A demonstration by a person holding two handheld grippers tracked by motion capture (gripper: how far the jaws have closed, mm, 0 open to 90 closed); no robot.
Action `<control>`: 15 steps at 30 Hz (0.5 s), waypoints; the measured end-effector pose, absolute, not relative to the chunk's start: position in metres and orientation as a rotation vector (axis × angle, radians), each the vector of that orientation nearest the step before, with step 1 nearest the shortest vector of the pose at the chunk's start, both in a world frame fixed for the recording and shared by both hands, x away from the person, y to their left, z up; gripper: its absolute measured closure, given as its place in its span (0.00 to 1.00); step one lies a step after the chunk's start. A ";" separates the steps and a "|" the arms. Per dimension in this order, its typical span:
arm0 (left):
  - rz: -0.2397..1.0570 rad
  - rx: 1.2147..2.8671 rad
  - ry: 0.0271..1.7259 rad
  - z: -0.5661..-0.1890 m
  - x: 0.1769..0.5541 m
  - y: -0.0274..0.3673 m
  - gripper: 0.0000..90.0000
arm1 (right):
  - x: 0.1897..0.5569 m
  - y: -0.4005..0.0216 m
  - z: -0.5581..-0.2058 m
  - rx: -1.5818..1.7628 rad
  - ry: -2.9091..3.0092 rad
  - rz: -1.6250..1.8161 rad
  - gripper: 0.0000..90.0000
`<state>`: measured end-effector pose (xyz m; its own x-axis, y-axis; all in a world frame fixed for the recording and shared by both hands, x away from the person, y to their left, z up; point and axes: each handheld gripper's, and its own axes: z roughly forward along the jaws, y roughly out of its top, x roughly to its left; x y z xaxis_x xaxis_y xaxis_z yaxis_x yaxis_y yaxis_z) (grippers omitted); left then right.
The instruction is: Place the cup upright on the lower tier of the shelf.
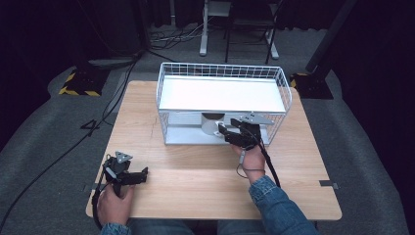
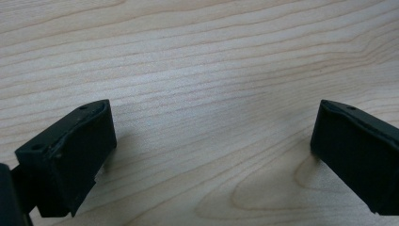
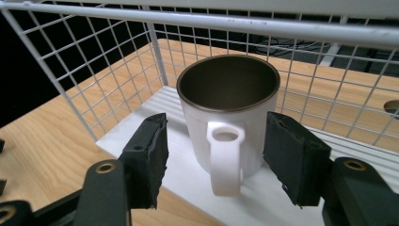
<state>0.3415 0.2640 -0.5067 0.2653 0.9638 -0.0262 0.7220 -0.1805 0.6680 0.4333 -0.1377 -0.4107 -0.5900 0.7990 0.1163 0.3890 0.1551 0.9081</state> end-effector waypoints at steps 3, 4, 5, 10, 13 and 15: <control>0.552 1.973 1.518 -0.507 0.341 0.264 0.01 | 0.427 -0.143 -0.406 1.099 2.065 1.396 0.44; 0.552 1.972 1.518 -0.507 0.341 0.264 0.01 | 0.425 -0.145 -0.405 1.088 2.067 1.391 0.44; 0.552 1.972 1.518 -0.507 0.341 0.264 0.01 | 0.423 -0.148 -0.403 1.084 2.069 1.388 0.44; 0.552 1.972 1.518 -0.507 0.341 0.264 0.01 | 0.412 -0.163 -0.395 1.054 2.076 1.379 0.43; 0.552 1.973 1.518 -0.507 0.341 0.264 0.01 | 0.404 -0.173 -0.390 1.031 2.080 1.370 0.43; 0.552 1.973 1.518 -0.507 0.341 0.264 0.01 | 0.399 -0.181 -0.388 1.028 2.083 1.366 0.42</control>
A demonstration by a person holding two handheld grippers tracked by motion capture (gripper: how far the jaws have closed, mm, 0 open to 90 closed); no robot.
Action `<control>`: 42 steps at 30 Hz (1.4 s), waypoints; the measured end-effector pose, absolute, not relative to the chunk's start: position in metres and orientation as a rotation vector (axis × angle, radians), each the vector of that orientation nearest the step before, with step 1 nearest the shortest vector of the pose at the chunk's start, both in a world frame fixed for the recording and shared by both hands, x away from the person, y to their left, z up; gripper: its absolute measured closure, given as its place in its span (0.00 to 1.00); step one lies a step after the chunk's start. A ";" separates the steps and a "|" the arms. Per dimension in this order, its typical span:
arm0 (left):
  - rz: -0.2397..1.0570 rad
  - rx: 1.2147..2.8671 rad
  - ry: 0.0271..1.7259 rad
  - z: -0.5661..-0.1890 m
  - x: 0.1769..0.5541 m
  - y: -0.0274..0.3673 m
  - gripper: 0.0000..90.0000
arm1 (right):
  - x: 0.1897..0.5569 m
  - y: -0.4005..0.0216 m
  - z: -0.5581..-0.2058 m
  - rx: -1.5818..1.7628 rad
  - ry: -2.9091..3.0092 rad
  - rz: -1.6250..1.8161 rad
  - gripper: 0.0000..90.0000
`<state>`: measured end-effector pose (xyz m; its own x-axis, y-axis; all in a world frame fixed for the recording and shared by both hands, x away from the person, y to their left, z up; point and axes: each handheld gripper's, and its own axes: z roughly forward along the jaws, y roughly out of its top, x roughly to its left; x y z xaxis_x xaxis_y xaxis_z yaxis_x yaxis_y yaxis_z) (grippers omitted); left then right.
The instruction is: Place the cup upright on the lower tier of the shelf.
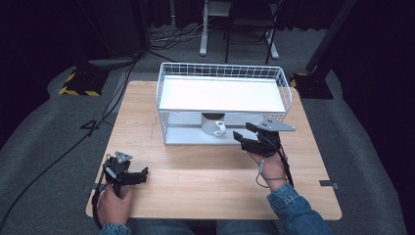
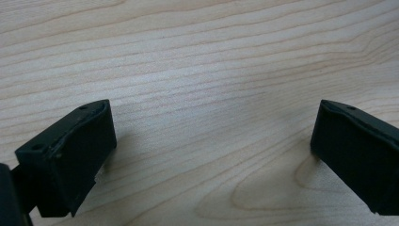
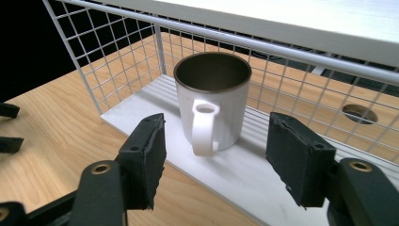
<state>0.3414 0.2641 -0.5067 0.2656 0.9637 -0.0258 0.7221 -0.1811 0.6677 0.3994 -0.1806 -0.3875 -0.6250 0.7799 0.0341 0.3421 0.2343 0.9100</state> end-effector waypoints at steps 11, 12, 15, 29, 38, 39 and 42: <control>0.552 1.972 1.518 -0.507 0.341 0.264 0.01 | 0.383 -0.218 -0.392 0.987 2.111 1.311 0.27; 0.552 1.972 1.518 -0.507 0.341 0.264 0.01 | 0.382 -0.220 -0.392 0.994 2.116 1.307 0.26; 0.552 1.973 1.518 -0.507 0.341 0.264 0.01 | 0.379 -0.230 -0.393 1.018 2.120 1.300 0.24; 0.552 1.972 1.518 -0.507 0.341 0.264 0.01 | 0.367 -0.284 -0.409 1.129 2.120 1.223 0.21; 0.552 1.973 1.518 -0.507 0.341 0.264 0.01 | 0.367 -0.316 -0.435 1.242 2.138 1.174 0.19; 0.552 1.972 1.518 -0.507 0.341 0.264 0.01 | 0.367 -0.319 -0.438 1.247 2.143 1.161 0.18; 0.552 1.973 1.518 -0.507 0.341 0.264 0.01 | 0.367 -0.327 -0.447 1.259 2.150 1.134 0.18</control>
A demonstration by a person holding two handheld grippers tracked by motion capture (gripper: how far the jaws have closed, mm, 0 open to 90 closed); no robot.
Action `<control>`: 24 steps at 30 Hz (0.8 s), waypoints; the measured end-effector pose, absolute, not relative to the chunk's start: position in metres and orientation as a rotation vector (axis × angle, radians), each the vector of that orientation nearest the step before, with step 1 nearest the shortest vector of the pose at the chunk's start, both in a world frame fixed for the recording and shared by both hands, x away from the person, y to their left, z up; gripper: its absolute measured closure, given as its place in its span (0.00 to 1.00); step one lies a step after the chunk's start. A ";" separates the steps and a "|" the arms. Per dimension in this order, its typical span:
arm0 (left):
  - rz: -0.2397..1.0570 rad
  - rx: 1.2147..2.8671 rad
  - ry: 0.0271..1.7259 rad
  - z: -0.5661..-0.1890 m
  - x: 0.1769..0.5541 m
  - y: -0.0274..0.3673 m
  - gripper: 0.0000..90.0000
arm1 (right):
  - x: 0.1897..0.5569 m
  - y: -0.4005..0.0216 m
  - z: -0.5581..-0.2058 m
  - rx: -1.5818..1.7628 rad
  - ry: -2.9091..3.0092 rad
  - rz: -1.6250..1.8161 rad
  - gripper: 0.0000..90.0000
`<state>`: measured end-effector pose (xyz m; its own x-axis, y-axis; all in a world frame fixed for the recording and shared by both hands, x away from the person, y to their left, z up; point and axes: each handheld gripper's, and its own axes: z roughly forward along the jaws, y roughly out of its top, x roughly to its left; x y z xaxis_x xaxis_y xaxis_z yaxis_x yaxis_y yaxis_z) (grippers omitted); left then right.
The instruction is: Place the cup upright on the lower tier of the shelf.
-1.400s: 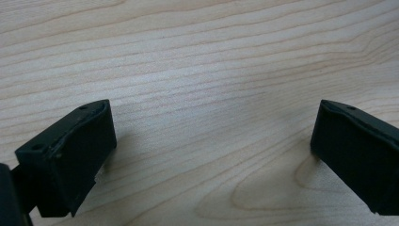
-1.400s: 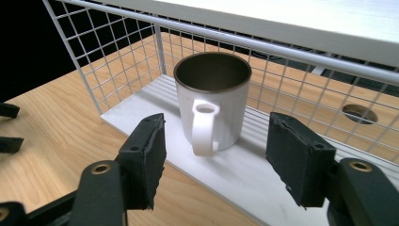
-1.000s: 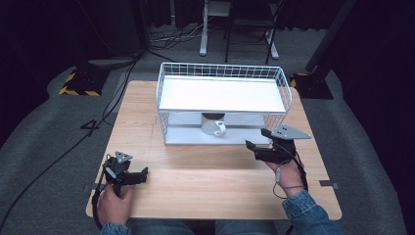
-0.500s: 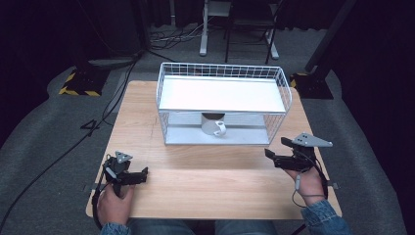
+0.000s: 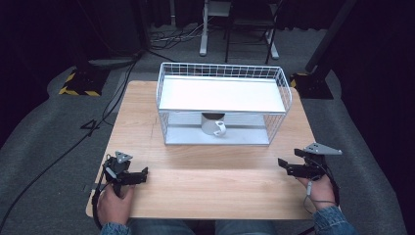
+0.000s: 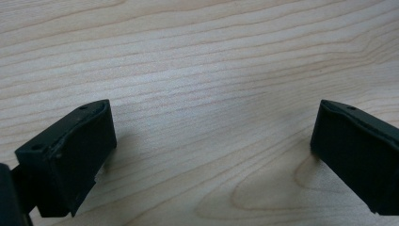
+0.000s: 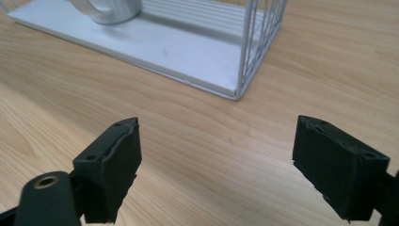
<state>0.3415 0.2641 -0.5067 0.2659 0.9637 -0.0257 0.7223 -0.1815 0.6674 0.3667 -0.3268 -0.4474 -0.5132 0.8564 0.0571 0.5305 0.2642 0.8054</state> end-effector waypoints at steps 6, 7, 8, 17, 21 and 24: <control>0.551 1.973 1.518 -0.507 0.341 0.264 0.01 | 0.366 -0.339 -0.466 1.295 2.152 1.101 0.18; 0.552 1.972 1.518 -0.507 0.341 0.264 0.01 | 0.365 -0.340 -0.469 1.300 2.156 1.092 0.18; 0.552 1.972 1.518 -0.507 0.341 0.264 0.01 | 0.365 -0.342 -0.472 1.301 2.156 1.084 0.18; 0.552 1.972 1.518 -0.507 0.341 0.264 0.01 | 0.362 -0.345 -0.491 1.324 2.172 1.053 0.18; 0.552 1.972 1.518 -0.507 0.341 0.264 0.01 | 0.360 -0.343 -0.499 1.315 2.190 1.028 0.18; 0.552 1.973 1.518 -0.507 0.341 0.264 0.01 | 0.359 -0.341 -0.502 1.305 2.197 1.009 0.17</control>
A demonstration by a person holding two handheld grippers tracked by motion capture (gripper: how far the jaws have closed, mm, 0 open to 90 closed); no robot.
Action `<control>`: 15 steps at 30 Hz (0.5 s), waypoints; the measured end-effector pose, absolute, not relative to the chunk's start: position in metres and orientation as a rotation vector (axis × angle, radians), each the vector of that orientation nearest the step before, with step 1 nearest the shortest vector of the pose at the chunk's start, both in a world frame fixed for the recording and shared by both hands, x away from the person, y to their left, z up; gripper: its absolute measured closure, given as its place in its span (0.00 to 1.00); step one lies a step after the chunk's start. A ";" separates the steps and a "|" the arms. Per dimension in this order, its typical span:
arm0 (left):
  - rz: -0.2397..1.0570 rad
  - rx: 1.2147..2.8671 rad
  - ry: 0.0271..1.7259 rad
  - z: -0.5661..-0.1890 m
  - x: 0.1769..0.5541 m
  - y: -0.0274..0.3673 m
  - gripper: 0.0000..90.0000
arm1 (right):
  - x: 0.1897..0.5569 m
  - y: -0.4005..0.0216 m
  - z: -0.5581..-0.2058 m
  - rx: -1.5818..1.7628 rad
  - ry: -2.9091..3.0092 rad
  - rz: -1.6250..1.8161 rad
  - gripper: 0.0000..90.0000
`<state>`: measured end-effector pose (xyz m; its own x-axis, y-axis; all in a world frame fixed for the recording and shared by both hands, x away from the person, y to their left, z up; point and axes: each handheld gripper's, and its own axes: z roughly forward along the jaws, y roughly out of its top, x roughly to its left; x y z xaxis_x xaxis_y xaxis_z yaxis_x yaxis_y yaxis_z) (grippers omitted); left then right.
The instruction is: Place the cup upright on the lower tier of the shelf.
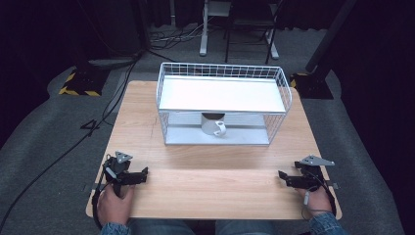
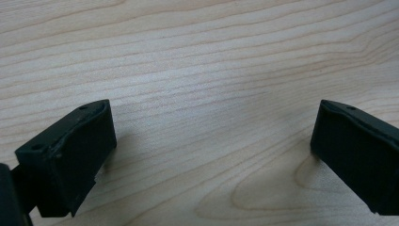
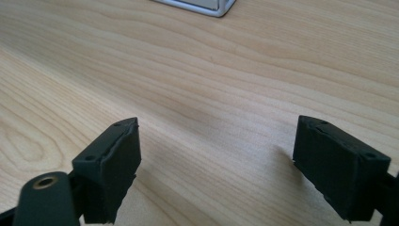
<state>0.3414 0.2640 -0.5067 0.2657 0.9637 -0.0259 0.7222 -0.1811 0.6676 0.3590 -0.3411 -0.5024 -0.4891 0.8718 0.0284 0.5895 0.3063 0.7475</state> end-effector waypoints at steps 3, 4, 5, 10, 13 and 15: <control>0.552 1.973 1.518 -0.507 0.341 0.264 0.01 | 0.358 -0.338 -0.505 1.284 2.206 0.969 0.17; 0.551 1.973 1.518 -0.507 0.341 0.264 0.01 | 0.358 -0.337 -0.505 1.279 2.206 0.964 0.17; 0.552 1.972 1.518 -0.507 0.341 0.264 0.01 | 0.357 -0.336 -0.505 1.279 2.199 0.963 0.17; 0.551 1.973 1.518 -0.507 0.341 0.264 0.01 | 0.357 -0.334 -0.505 1.287 2.192 0.953 0.14; 0.551 1.973 1.518 -0.507 0.341 0.264 0.01 | 0.359 -0.335 -0.505 1.325 2.182 0.936 0.10; 0.552 1.973 1.518 -0.507 0.341 0.264 0.01 | 0.359 -0.335 -0.505 1.324 2.181 0.936 0.10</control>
<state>0.3414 0.2640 -0.5067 0.2656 0.9637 -0.0257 0.7224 -0.1813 0.6673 0.3585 -0.3348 -0.5055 -0.4578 0.8890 -0.0092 0.6059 0.3196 0.7285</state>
